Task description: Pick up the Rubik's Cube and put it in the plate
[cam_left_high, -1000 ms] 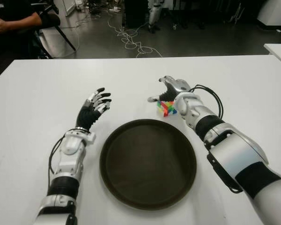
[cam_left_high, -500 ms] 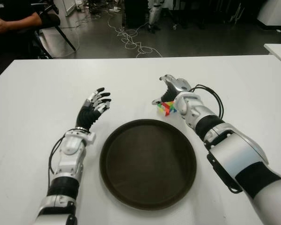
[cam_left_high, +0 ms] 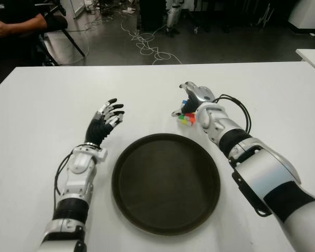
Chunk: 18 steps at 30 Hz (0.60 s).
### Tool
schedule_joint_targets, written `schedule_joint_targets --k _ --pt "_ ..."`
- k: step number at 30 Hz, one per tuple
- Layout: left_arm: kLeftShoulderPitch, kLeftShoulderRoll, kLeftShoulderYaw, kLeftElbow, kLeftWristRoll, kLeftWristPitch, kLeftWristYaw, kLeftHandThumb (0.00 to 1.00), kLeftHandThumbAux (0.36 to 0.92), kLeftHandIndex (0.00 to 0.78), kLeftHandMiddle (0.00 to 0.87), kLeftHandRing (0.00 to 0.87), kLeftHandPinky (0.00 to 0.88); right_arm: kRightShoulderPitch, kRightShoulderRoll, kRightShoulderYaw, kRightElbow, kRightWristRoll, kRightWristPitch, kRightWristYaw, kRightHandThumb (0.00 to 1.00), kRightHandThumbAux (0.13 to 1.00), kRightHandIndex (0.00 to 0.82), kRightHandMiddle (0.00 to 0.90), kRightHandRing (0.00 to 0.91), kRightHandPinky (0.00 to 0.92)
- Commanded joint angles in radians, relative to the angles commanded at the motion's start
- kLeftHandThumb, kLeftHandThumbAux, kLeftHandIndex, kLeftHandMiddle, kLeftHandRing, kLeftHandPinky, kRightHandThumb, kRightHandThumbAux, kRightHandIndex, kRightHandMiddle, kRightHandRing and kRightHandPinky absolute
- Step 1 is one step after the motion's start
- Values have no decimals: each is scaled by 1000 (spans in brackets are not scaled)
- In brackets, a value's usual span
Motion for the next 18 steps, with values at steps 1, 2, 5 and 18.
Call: schedule_joint_targets --k 1,2,5,18 --pt "-1 0 0 1 -1 -1 0 298 652 140 228 232 276 0 0 -2 0 2 -1 -1 0 642 0 0 0 0" --pt "-1 0 0 1 -1 -1 -1 299 653 140 228 231 277 0 0 -4 0 2 -1 -2 0 645 0 0 0 0" --pt "-1 -1 1 1 -2 0 -1 302 656 140 227 230 278 0 0 -8 0 2 -3 -3 0 649 0 0 0 0" --pt "-8 -1 2 10 -3 5 1 309 676 146 231 232 292 -7 -2 -13 -3 -3 -13 -8 0 644 0 0 0 0"
